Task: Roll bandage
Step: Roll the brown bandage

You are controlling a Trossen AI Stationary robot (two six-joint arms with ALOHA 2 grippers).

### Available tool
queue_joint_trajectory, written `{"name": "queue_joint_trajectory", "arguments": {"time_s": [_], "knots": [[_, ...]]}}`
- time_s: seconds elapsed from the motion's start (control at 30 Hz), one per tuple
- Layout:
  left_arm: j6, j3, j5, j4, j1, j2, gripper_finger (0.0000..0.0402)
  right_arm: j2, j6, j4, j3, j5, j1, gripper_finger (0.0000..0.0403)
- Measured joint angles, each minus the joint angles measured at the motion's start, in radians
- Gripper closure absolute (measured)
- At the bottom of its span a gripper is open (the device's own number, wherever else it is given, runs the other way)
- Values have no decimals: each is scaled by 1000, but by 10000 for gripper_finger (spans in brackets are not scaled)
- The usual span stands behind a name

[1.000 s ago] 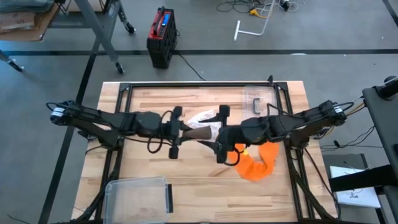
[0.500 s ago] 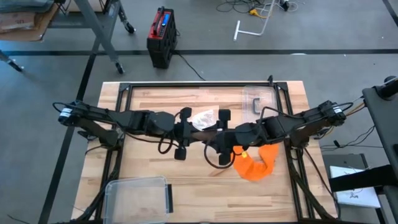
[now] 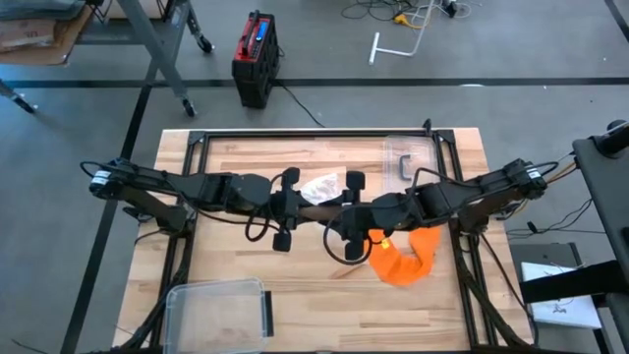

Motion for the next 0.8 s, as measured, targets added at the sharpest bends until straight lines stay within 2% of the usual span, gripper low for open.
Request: {"name": "queue_joint_trajectory", "arguments": {"time_s": [0.23,0.33,0.47,0.63,0.8], "knots": [[0,0,3,4,-2,-5,322,-9,62,-19,8,6,0,181],[0,0,6,4,-2,-5,322,-7,67,-25,8,5,-3,177],[0,0,11,4,-2,-5,322,-6,66,-24,8,2,-3,212],[9,0,18,-1,-2,-5,320,-7,47,-22,8,0,-2,281],[30,0,17,-3,-2,-7,295,-11,39,-21,8,-6,-2,329]]}}
